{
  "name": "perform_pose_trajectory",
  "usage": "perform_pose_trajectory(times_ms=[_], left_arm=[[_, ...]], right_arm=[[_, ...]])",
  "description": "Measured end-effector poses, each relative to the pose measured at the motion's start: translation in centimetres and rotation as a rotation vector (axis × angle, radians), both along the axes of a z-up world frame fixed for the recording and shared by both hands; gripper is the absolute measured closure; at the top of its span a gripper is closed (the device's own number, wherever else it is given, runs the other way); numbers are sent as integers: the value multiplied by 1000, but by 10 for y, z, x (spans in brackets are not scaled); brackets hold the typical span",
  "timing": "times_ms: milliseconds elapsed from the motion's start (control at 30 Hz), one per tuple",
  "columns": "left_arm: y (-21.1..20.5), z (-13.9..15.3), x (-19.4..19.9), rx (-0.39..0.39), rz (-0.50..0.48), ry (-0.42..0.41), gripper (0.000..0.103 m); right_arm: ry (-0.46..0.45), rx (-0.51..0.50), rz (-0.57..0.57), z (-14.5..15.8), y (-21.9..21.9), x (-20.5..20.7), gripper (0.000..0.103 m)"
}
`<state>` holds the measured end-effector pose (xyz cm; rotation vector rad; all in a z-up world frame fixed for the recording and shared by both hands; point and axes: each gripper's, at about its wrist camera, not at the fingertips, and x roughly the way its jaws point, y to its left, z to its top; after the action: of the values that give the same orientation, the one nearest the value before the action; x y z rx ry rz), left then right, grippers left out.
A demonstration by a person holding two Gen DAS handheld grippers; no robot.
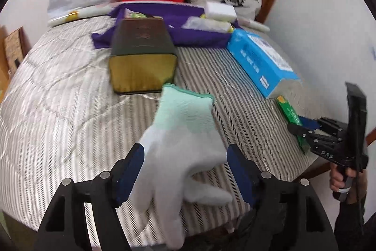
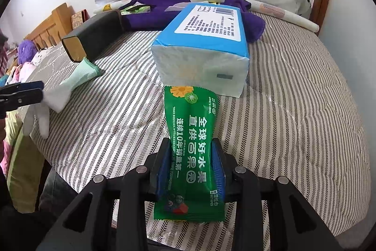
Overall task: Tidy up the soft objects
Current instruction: 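Carry the glove with the left tool while the right tool carries the green packet to the towel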
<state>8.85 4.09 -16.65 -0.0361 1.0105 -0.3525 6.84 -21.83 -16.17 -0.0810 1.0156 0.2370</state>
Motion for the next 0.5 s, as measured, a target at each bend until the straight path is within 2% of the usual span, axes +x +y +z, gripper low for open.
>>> perform_pose_trajectory(times_ms=[100, 200, 267, 300, 333, 367, 400, 500], left_arm=[[-10, -13, 8, 40, -10, 41, 32], [-18, -17, 7, 87, -4, 16, 32], [-22, -18, 6, 137, 5, -12, 42], [-23, -18, 5, 167, 14, -27, 52], [-23, -18, 4, 188, 11, -41, 57], [-22, -17, 3, 182, 4, -44, 61], [-18, -17, 4, 180, 19, -43, 74], [1, -14, 8, 108, 76, -8, 85]], right_arm=[[2, 2, -2, 0, -1, 0, 68], [-1, 8, -12, 0, -1, 1, 68], [-12, -6, -7, -1, 1, 1, 68], [-16, -8, -10, -1, 2, 1, 68], [-16, -5, -15, -1, 2, 2, 69], [-16, -3, -16, -1, 2, 2, 70], [-15, -2, -19, -1, 1, 3, 71], [-6, -1, -17, 0, 1, 2, 74]])
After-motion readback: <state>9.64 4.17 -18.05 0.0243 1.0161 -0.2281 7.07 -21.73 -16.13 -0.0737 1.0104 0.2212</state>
